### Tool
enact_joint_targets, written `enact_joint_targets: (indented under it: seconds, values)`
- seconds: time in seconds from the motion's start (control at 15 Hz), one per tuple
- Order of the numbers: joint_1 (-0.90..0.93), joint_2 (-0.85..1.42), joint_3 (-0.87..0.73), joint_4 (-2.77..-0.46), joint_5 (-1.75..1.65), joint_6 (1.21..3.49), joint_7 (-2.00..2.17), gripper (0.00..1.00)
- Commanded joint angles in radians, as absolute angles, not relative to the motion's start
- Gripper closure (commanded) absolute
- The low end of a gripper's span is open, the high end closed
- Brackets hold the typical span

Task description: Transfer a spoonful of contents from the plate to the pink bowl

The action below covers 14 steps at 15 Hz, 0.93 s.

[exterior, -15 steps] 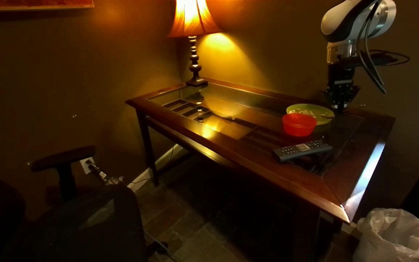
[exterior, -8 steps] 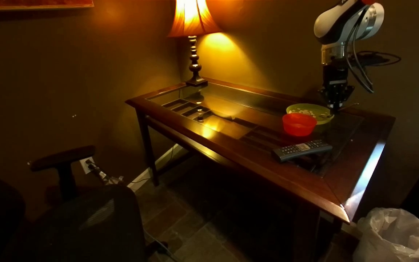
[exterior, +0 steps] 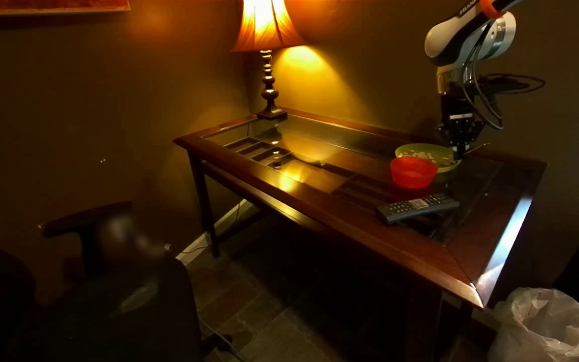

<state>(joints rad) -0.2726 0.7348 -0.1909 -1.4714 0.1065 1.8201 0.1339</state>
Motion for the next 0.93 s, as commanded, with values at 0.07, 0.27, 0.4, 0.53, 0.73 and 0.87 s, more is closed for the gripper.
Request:
enact_joint_targets:
  seconds: [0.07, 0.27, 0.4, 0.53, 0.73, 0.87]
  values:
    - [-0.287, 0.807, -0.177, -1.343, 0.123, 1.734, 0.149, 0.98]
    - [-0.288, 0.832, -0.169, -1.3, 0.128, 1.716, 0.146, 0.98]
    - [-0.289, 0.85, -0.166, -1.273, 0.128, 1.713, 0.145, 0.98]
    - [-0.292, 0.863, -0.161, -1.252, 0.133, 1.718, 0.141, 0.98]
    - [-0.294, 0.877, -0.155, -1.227, 0.14, 1.73, 0.139, 0.98]
    - [-0.296, 0.88, -0.149, -1.212, 0.145, 1.729, 0.137, 0.98]
